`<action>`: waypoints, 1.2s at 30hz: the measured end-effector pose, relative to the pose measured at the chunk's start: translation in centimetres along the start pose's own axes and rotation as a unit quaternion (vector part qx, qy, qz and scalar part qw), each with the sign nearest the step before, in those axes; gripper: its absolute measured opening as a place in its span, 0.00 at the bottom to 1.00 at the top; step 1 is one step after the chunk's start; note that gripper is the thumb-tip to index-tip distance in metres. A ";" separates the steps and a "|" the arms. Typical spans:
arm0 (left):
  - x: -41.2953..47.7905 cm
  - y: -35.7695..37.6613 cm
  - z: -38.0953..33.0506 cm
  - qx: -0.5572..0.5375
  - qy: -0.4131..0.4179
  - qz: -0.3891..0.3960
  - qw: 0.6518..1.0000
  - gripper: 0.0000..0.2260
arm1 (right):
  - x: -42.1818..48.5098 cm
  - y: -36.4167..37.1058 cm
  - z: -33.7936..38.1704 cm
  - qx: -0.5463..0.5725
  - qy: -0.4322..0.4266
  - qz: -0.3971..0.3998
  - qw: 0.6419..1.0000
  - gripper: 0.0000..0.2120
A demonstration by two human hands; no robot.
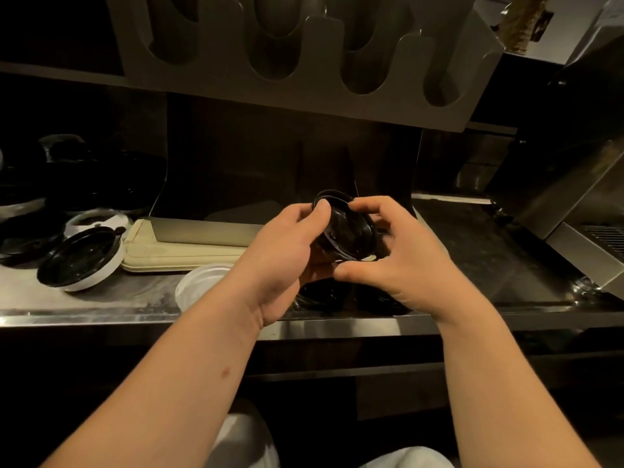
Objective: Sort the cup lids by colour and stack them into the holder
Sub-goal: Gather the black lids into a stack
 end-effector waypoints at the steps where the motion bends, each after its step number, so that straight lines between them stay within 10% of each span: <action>1: 0.1 -0.1 0.1 0.010 0.001 -0.011 1.000 0.16 | 0.1 0.3 0.0 -0.007 -0.001 -0.008 1.000 0.34; 11: -2.2 -2.3 4.4 0.262 0.118 -0.192 0.938 0.18 | -1.2 0.3 -3.1 0.076 0.112 -0.077 0.988 0.32; 25: -2.1 -1.4 5.6 0.042 -0.005 -0.125 0.991 0.24 | -1.3 6.5 -1.0 -0.116 0.122 0.095 0.981 0.36; 36: -1.6 -1.6 5.5 -0.036 0.024 -0.151 0.988 0.23 | -1.2 4.5 -1.5 0.081 0.137 -0.035 0.987 0.23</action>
Point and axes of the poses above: each hand's wrist, its own x-axis towards the middle knuckle, its own y-axis out of the palm, z = x × y, the point moved 2 cm from there along x, towards the middle knuckle, and after that the axes turned 10 degrees about -y, right-handed, at the moved point
